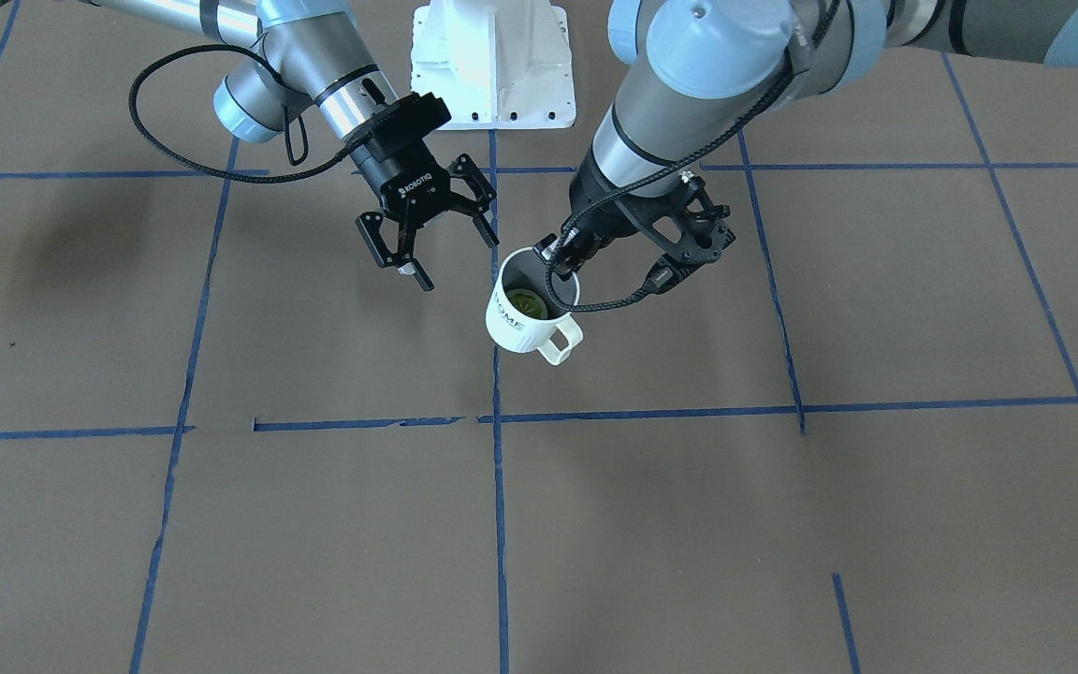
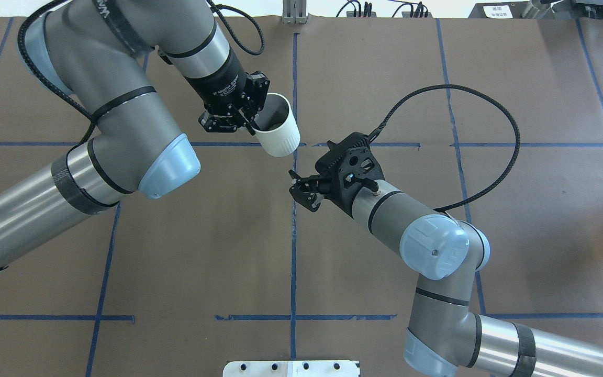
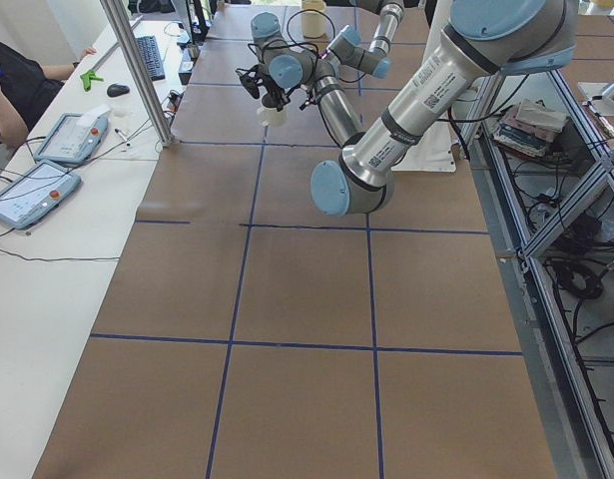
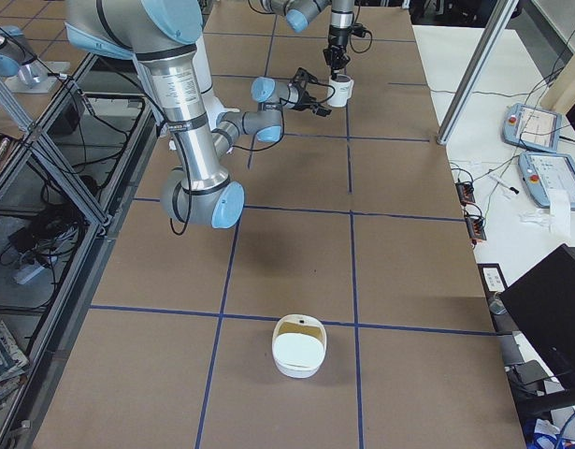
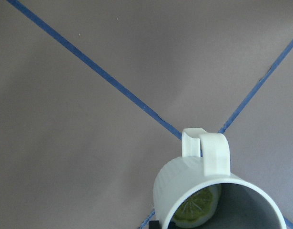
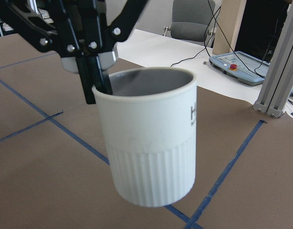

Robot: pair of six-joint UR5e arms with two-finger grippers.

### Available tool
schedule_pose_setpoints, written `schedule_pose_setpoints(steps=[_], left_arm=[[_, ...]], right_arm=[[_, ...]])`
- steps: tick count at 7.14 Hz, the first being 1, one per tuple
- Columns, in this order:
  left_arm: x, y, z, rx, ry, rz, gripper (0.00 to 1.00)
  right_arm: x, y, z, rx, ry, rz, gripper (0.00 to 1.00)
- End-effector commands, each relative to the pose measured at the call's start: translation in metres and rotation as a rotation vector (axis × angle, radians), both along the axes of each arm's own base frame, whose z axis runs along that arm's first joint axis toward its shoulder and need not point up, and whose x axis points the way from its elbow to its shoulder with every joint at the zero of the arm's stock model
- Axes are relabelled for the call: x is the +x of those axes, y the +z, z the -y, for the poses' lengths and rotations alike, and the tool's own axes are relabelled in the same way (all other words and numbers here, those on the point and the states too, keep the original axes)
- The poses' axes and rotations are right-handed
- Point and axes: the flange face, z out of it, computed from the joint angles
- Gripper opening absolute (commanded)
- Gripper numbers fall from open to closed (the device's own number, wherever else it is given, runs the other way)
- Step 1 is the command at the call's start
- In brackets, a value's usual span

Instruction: Left arm hands cup to right arm to dump lemon

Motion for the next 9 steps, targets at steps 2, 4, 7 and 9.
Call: schedule_pose_setpoints(steps=[2, 4, 7, 9], left_arm=[[0.025, -0.016, -0.025, -0.013, 0.031, -0.023, 0.0], [0.029, -0.019, -0.03, -0.011, 0.038, -0.032, 0.0], [0.034, -0.024, -0.036, 0.004, 0.051, -0.052, 0.0], [0.034, -0.024, -0.036, 0.012, 0.052, -0.059, 0.0]], right_arm=[[0.0, 0.001, -0.001, 0.004, -0.001, -0.006, 0.98], [0.0, 0.0, -0.001, 0.015, -0.002, -0.014, 0.98], [0.0, 0.0, -0.001, 0.015, -0.002, -0.014, 0.99], [0.0, 0.0, -0.001, 0.015, -0.002, -0.014, 0.99]])
